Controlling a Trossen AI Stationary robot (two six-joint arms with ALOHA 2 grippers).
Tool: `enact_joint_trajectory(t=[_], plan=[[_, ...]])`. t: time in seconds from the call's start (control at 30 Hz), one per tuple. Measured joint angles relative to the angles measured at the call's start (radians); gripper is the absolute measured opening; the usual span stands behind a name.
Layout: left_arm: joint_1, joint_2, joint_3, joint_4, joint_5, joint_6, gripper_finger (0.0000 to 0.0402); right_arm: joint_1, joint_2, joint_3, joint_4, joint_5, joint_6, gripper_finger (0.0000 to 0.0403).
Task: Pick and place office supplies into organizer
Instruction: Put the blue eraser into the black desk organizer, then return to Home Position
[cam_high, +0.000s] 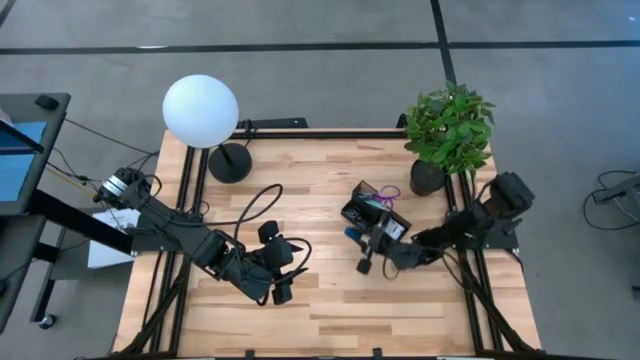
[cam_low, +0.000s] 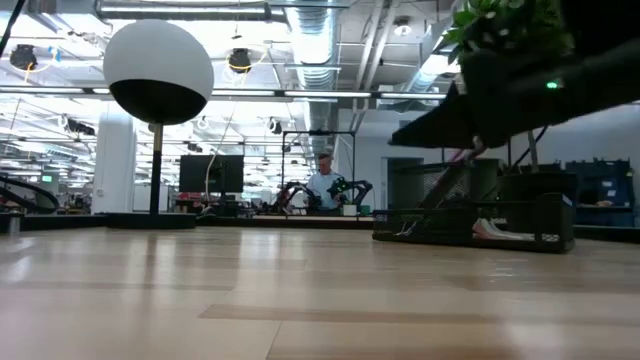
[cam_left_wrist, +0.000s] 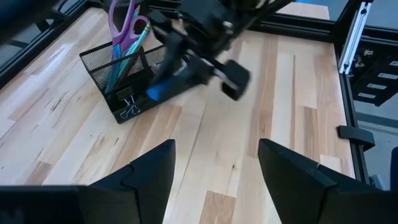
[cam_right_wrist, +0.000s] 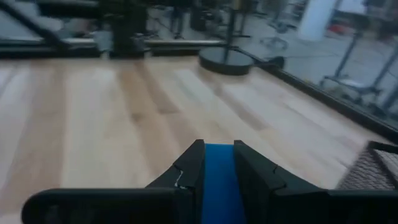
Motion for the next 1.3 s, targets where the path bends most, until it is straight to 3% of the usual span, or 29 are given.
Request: enact_joint_trajectory(t=[0.3, 0.47, 0.63, 1.07, 1.3], plan=[[0.0, 0.0, 0.0, 0.009, -0.003, 0.0, 0.0226, -0.161, 0.041, -0.008, -0.112, 0.061, 0.179, 0.0063], [0.0, 0.0, 0.0, 0.009, -0.003, 0.0, 0.0226, -0.184, 0.091, 0.0, -0.106, 0.168, 0.184, 0.0063], [0.0, 0.0, 0.0, 0.009, -0.003, 0.005, 0.0226, -0.185, 0.129, 0.031, -0.128, 0.171, 0.122, 0.0068], [0.0, 0.0, 0.0, 0.009, -0.003, 0.019, 0.0226, -0.192, 0.167, 0.109, -0.206, 0.216, 0.09, 0.0163], [0.0, 0.0, 0.0, 0.009, -0.003, 0.019, 0.0226, -0.179, 0.167, 0.112, -0.189, 0.238, 0.089, 0.0192]])
